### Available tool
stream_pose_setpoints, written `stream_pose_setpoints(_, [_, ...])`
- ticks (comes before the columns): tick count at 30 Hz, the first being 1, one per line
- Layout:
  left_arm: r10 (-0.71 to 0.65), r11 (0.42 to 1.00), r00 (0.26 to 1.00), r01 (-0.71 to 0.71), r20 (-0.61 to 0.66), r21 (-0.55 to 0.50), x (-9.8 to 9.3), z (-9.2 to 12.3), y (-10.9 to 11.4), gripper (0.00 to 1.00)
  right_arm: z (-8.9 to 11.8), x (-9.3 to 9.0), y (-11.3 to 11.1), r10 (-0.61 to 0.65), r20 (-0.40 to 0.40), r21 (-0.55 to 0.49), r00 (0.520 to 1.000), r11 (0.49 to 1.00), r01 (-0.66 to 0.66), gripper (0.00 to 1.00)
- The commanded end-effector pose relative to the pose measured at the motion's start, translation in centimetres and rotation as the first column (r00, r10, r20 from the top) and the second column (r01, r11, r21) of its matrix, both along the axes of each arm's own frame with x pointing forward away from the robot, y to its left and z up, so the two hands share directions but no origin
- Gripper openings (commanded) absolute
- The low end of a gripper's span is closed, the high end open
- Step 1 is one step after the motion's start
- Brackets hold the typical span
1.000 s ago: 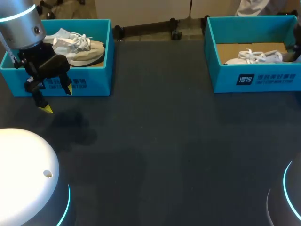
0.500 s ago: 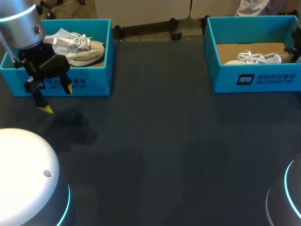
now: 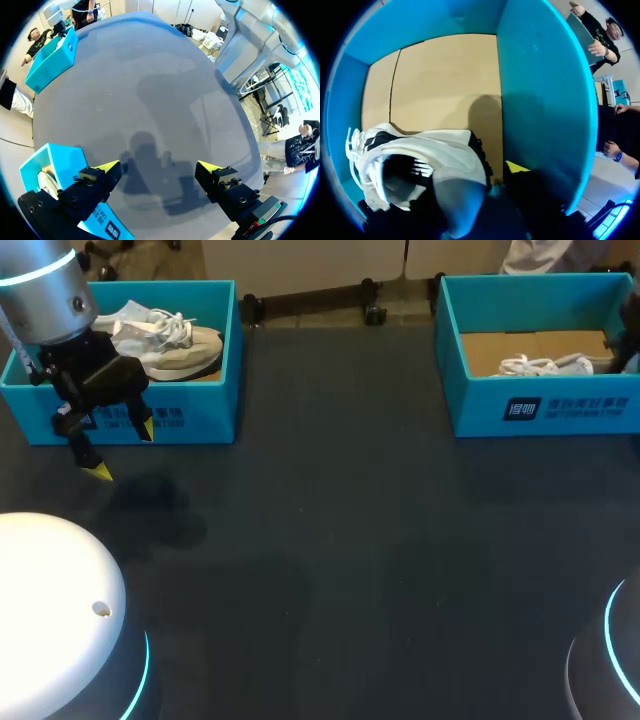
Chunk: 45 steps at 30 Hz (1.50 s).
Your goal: Take the shoe out of the shoebox, open the shoe tongue, remove and reinsert the insole, then place the shoe into the shoebox
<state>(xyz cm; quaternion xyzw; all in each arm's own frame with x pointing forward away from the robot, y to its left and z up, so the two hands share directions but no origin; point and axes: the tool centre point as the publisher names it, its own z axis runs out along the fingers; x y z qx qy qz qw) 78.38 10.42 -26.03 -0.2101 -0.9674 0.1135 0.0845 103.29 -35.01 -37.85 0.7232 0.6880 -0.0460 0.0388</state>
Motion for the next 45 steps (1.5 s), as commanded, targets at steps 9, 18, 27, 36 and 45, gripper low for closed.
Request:
stream_pose_setpoints(9, [-0.001, 1.0, 1.0, 0.001, 0.0, 0.002, 0.0, 0.0, 0.0, 1.0, 3.9, -1.0, 1.0, -0.026, 0.025, -0.036, 0.999, 0.999, 0.027, 1.0])
stream_pose_setpoints(18, [-0.001, 1.0, 1.0, 0.001, 0.0, 0.002, 0.0, 0.0, 0.0, 1.0, 7.1, -1.6, 1.5, -0.034, 0.038, 0.004, 0.999, 0.999, 0.034, 1.0])
stream_pose_setpoints(27, [-0.001, 1.0, 1.0, 0.001, 0.0, 0.002, 0.0, 0.0, 0.0, 1.0, 10.3, -3.4, 3.0, -0.034, 0.029, 0.052, 0.999, 0.998, 0.032, 1.0])
stream_pose_setpoints(36, [-0.001, 1.0, 1.0, 0.001, 0.0, 0.002, 0.0, 0.0, 0.0, 1.0, 13.3, -6.7, 5.2, -0.038, 0.026, 0.093, 0.999, 0.995, 0.035, 1.0])
stream_pose_setpoints(45, [-0.001, 1.0, 1.0, 0.001, 0.0, 0.002, 0.0, 0.0, 0.0, 1.0, 14.8, -9.6, 7.4, -0.041, 0.01, 0.135, 0.999, 0.99, 0.039, 1.0])
